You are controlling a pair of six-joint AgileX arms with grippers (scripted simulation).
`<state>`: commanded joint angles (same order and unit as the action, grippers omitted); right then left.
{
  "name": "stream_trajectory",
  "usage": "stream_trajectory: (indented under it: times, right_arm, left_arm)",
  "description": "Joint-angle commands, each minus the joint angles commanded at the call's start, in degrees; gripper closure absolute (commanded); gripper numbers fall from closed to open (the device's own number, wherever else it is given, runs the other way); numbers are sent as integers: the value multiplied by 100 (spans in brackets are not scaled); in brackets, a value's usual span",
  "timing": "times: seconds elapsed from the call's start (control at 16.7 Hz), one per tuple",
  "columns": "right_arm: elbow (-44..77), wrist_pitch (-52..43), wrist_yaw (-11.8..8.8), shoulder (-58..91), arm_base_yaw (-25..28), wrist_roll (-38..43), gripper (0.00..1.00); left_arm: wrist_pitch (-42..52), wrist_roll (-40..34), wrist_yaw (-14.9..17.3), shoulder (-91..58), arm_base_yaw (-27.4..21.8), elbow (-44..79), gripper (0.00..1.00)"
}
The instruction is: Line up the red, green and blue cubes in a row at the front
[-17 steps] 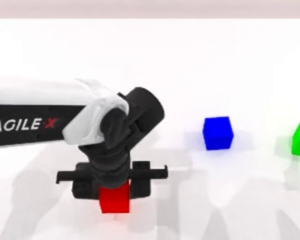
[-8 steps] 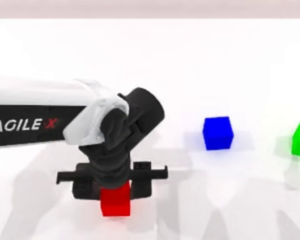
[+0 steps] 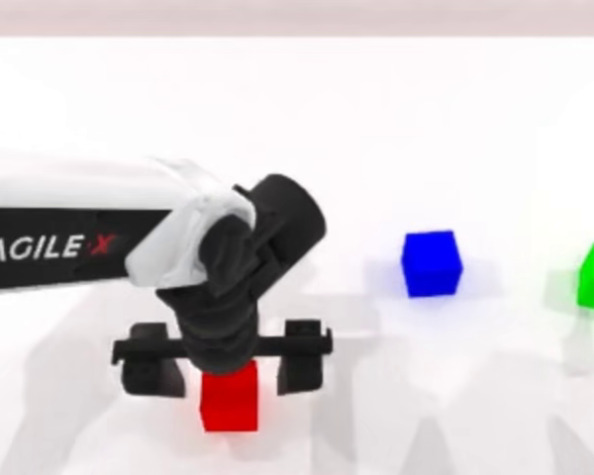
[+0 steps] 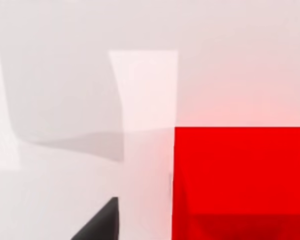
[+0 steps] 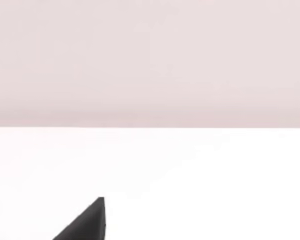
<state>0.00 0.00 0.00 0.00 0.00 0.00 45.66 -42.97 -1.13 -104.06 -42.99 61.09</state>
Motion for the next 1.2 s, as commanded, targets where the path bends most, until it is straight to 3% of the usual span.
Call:
stream_trajectory:
  times: [0.36,0.84,1.2]
  right_arm:
    - [0,0,0,0,0,0,0]
    - [0,0,0,0,0,0,0]
    - [0,0,0,0,0,0,0]
  left_arm:
    - [21,0,0,8,-1,19,0]
    - [1498,-52,-3,545,68,922,0]
    - [1563,-47,-3,578,50,966,0]
